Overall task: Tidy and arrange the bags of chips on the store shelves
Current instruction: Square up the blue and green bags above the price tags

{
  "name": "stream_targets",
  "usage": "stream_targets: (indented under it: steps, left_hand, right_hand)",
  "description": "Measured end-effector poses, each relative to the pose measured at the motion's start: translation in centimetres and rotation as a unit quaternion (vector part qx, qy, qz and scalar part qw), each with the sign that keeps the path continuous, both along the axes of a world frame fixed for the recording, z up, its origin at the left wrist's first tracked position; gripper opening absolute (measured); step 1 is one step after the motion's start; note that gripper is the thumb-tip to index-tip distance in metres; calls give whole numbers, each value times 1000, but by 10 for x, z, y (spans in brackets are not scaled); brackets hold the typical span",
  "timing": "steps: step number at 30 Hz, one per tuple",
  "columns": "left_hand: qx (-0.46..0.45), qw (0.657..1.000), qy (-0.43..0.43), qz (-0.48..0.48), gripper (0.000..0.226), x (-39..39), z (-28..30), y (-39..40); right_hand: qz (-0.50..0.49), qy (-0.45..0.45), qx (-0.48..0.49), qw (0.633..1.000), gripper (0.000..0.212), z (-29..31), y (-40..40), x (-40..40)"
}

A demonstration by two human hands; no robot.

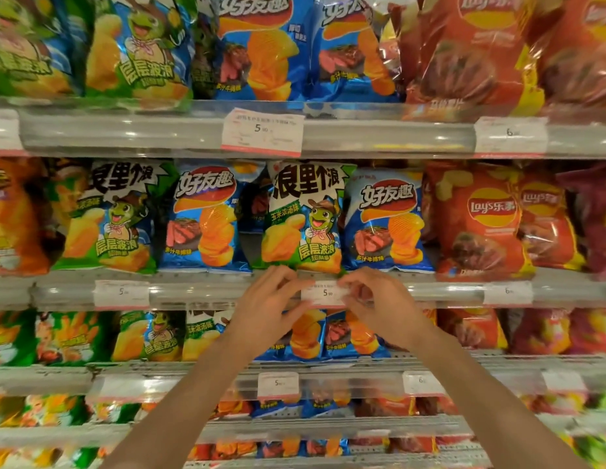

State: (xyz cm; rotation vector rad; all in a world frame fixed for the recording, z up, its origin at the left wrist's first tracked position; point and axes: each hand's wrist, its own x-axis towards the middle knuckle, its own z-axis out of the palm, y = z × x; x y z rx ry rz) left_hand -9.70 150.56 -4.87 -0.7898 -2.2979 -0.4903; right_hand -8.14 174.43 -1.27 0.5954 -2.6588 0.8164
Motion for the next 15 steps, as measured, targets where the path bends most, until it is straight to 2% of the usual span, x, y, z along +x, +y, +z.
stream_targets:
  steps: [2, 5, 8, 12, 15]
  left_hand:
    - [17, 1000, -11, -9, 36, -1, 0, 0]
    - [28, 999, -23, -12, 34, -1, 2, -1]
    - [28, 999, -33, -11, 34, 0, 3, -2]
    - [33, 999, -43, -6, 34, 2, 5, -1]
    - [38, 998, -46, -5, 34, 4, 6, 0]
  right_hand:
    - [-11, -19, -41, 999, 23, 10, 2, -1]
    - [-27, 25, -113, 993, 32, 32, -5, -7]
    - [-20, 20, -72, 997, 58, 59, -23, -23]
    - [3, -53, 19, 998, 83, 83, -46, -55]
    - [25, -114, -22, 993, 94, 84, -55, -70]
